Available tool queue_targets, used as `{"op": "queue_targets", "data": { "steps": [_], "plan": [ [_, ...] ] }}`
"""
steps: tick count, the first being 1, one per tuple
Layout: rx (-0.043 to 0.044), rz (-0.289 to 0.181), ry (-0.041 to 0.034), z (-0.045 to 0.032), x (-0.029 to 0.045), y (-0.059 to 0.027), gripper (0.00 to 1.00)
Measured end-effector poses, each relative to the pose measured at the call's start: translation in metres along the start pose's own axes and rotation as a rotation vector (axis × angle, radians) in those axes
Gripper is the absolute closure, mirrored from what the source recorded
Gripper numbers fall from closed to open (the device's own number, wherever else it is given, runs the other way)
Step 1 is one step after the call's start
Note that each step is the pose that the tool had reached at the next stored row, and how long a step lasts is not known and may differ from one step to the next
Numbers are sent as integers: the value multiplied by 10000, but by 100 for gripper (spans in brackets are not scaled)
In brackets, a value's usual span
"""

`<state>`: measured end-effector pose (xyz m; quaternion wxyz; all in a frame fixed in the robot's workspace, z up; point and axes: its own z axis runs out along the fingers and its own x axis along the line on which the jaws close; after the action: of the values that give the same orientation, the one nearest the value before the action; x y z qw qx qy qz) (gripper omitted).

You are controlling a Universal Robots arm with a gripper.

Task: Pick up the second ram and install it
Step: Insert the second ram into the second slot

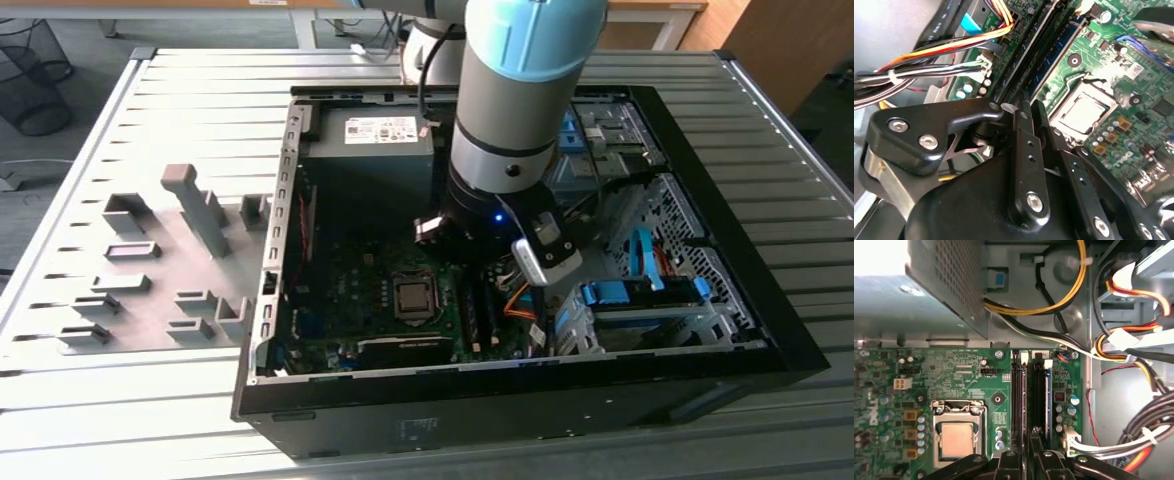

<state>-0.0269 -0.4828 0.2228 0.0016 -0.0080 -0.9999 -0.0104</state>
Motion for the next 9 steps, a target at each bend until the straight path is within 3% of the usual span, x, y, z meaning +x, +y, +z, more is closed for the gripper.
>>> {"op": "queue_targets", "data": {
  "steps": [5,9],
  "plan": [
    [-1,0,0,-72,0,2,79],
    [1,0,0,-74,0,2,90]
  ]
}}
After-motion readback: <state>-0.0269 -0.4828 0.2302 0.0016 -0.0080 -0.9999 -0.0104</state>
